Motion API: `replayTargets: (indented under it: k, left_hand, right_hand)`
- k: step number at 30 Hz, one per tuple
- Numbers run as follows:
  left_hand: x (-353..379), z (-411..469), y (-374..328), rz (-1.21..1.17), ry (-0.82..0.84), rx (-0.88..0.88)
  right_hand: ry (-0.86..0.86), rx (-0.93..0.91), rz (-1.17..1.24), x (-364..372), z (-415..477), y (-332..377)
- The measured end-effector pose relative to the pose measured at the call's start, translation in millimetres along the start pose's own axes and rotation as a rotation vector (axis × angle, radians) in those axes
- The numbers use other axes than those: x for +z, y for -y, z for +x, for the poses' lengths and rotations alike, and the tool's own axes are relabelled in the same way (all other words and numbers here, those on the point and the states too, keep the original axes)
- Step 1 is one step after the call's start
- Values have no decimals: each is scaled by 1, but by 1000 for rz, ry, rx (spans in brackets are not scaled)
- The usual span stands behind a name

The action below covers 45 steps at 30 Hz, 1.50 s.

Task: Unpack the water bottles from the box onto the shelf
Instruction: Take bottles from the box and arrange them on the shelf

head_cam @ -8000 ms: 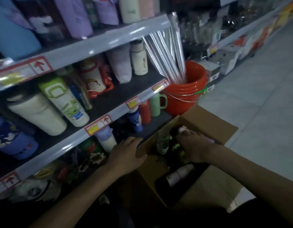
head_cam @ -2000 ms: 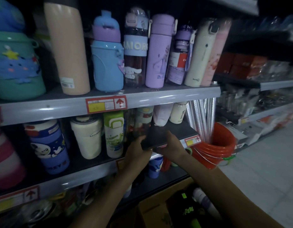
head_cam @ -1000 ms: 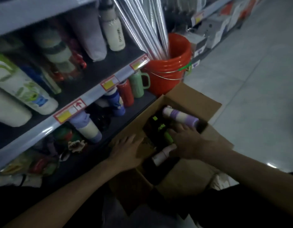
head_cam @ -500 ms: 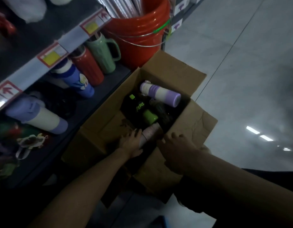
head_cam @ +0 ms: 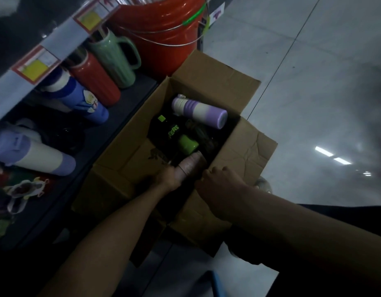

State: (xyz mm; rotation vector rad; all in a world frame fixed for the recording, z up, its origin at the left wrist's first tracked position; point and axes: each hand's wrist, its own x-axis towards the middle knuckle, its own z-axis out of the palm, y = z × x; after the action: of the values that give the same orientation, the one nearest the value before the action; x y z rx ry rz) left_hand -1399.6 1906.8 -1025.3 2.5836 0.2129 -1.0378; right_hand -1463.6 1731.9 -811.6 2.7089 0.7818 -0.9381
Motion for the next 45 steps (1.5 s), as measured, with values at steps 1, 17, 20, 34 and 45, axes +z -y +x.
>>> replayTargets:
  k: [1, 17, 20, 34, 45]
  left_hand:
    - [-1, -1, 0, -73, 9, -33]
    - [-115, -112, 30, -793, 216, -118]
    - [-148, -143, 28, -980, 208, -108]
    - [-257, -285, 56, -1496, -69, 215]
    - [-242, -282, 46, -1686, -106, 385]
  right_hand:
    - [11, -15, -6, 1, -1, 0]
    - [75, -73, -31, -15, -16, 10]
    - [56, -65, -45, -27, -11, 18]
    - [-517, -60, 804, -164, -21, 62]
    - [-378, -384, 1938, -184, -18, 75]
